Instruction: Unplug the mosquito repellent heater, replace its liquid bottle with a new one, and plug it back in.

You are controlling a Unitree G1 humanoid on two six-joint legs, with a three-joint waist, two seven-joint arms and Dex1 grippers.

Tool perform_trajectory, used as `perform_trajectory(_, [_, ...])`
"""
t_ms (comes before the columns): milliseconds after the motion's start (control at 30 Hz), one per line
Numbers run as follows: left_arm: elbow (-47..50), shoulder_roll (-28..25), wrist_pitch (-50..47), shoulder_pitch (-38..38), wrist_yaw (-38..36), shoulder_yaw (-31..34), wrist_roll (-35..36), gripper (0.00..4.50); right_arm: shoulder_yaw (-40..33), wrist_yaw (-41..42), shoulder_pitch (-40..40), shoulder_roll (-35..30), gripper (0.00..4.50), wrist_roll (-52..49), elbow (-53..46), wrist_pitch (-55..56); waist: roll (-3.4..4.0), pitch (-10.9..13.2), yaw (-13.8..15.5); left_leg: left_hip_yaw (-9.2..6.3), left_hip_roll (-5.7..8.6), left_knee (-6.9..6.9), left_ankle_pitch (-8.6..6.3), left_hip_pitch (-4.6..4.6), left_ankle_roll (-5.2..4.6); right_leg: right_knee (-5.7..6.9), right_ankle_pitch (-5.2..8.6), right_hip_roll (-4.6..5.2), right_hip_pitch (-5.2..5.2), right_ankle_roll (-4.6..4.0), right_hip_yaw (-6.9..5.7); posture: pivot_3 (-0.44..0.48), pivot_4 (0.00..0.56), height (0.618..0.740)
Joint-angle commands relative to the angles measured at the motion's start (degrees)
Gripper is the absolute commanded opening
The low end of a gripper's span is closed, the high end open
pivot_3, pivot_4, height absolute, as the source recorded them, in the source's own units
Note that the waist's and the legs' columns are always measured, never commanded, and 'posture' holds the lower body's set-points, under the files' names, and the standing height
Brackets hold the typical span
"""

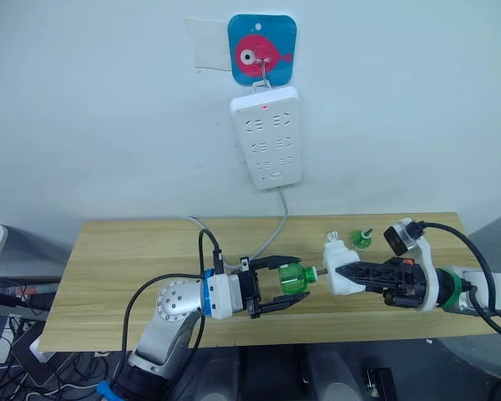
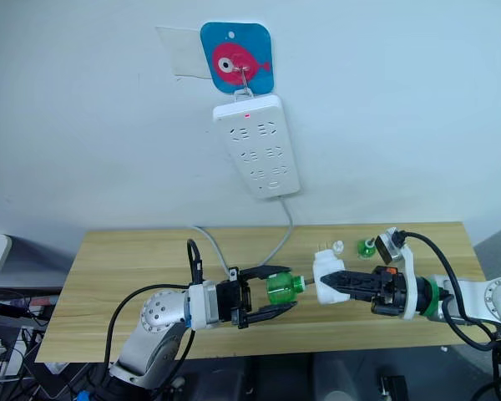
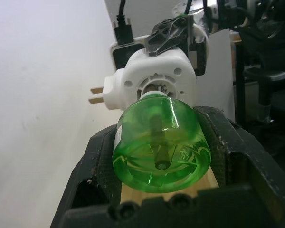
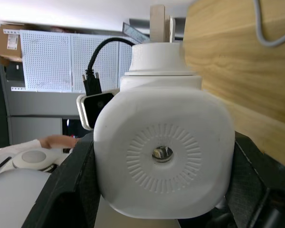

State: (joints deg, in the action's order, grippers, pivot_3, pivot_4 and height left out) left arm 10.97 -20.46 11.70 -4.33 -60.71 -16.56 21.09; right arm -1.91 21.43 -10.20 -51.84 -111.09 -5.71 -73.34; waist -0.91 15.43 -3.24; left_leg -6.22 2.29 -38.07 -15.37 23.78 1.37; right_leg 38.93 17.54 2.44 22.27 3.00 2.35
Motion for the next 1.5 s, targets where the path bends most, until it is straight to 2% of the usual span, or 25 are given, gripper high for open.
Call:
perform_trajectory(33, [1.6,-0.1,0.5,0.2,-0.6,-0.6,0.4,2.28,-0.4,0.3,-1.0,-0.1,2.97,-1.9,-1.1,0.0,0.0,0.0,0.0,0.0,0.0,0.0,0.0,0.0,0.0,0.0,0.0,0.0,0.0,0.0,0.0,-0.073,0.296,0.74])
perform_trajectory(967, [-0.6,0.5,1.1,-2.0,-0.5,0.5,0.5,2.28,-1.3,1.3,-0.5,-0.5,2.97,-1.9,-1.4,-0.4,-0.01,0.0,0.0,-0.01,0.0,0.02,0.0,0.0,0.0,-0.03,0.0,0.01,0.0,0.0,-0.01,-0.079,0.294,0.74])
perform_trajectory(1500, [-0.4,0.4,0.9,-2.0,-1.3,-2.1,-1.1,2.28,0.7,-0.8,-1.0,0.6,2.97,-1.9,-4.5,1.3,-0.01,0.0,0.0,-0.01,0.0,0.02,0.0,0.01,0.0,-0.03,0.0,0.01,0.01,0.0,-0.01,-0.068,0.278,0.74])
